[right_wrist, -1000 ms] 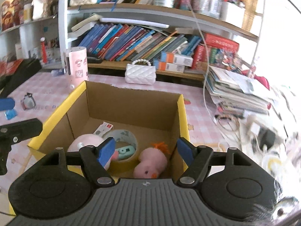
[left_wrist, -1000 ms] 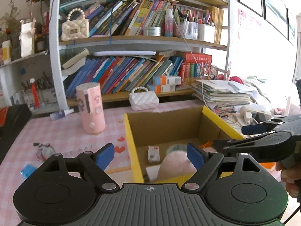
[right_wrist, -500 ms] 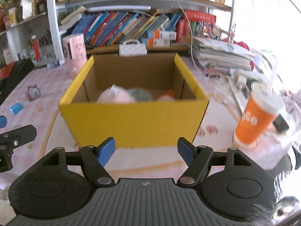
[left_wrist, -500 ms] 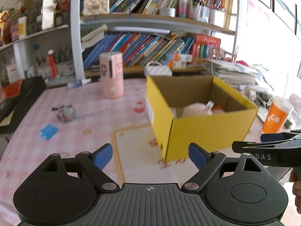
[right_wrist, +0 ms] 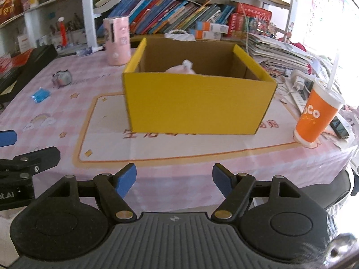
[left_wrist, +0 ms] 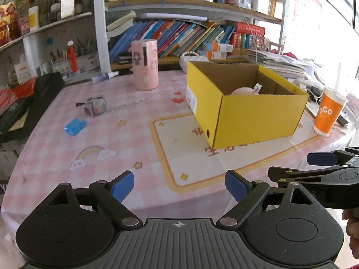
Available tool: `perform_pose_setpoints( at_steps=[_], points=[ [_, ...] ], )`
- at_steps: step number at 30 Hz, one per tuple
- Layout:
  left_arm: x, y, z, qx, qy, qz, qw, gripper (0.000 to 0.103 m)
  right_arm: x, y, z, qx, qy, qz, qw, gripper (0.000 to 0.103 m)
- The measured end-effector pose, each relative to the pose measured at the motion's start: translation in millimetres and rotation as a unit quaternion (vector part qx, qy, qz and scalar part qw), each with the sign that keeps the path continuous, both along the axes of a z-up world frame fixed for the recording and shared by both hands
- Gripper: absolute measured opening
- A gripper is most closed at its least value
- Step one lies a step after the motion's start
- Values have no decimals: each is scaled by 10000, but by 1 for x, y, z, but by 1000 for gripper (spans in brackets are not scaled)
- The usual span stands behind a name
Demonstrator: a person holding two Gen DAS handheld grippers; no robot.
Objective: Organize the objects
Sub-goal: 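Withdraw both tools from the box back over the table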
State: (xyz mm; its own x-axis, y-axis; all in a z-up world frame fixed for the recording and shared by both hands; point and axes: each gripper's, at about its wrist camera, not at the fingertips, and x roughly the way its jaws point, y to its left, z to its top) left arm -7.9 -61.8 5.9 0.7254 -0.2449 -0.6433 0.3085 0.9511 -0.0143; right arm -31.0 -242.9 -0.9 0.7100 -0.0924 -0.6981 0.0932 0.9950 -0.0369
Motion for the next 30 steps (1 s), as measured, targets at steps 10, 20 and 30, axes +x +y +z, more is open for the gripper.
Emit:
perform_pose_setpoints(
  at_steps=[10,20,30],
  points=[
    [-15,30,-4,45,99,154,9998,90,-12,32,-3,60,38,150,9999,74],
    [-26,63,-4,84,138,404,9991,91,-16,63,-4,141,18,368,9992,76],
    [-33,90,0,89,52,612,9981,91,-18,94,-1,158,-60,608,9980,77]
  ],
)
